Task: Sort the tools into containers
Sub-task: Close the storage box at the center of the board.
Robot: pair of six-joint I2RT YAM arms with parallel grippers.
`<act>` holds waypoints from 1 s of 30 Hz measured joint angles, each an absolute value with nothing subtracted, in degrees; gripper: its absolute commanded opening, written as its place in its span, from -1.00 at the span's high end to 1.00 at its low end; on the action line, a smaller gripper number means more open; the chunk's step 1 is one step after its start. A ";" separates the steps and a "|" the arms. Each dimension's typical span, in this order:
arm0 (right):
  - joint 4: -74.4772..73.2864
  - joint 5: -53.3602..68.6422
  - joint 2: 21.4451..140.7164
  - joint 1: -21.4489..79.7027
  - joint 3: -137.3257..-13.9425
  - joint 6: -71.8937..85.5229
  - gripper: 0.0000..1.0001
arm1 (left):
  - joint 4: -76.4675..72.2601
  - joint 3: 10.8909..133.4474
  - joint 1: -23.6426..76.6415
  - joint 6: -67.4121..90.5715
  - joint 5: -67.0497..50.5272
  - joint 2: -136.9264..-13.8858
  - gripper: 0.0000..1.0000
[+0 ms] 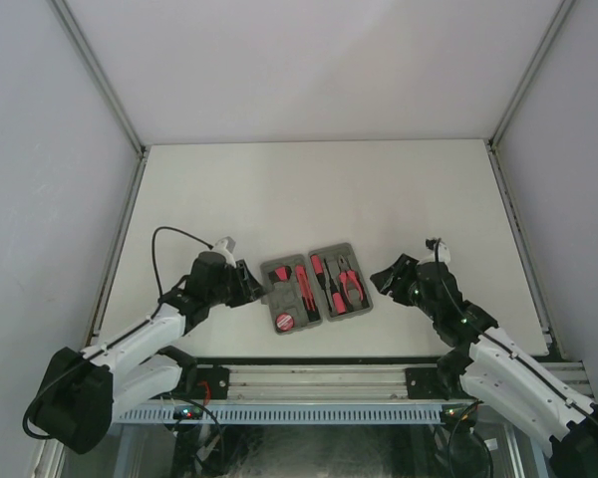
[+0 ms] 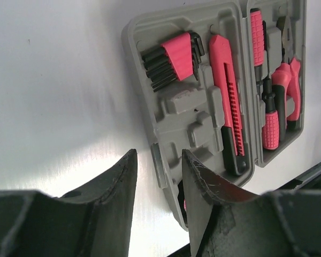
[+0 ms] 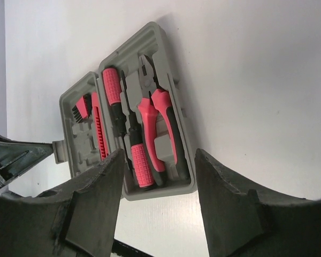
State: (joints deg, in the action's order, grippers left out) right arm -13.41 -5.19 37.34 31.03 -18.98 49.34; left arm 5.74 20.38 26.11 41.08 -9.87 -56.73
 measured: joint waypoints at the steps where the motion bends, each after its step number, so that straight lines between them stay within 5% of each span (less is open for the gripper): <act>1: -13.41 -5.02 37.36 30.98 -18.98 49.36 -0.08 | 5.50 20.36 26.13 41.08 -9.85 -56.73 0.15; 13: -12.99 -3.92 38.79 30.79 -18.98 50.15 -0.06 | 4.01 19.49 26.26 41.43 -10.20 -58.06 0.29; 30: -13.08 -4.01 39.57 30.72 -18.98 50.19 -0.08 | 2.59 18.59 26.65 41.58 -10.72 -58.85 0.99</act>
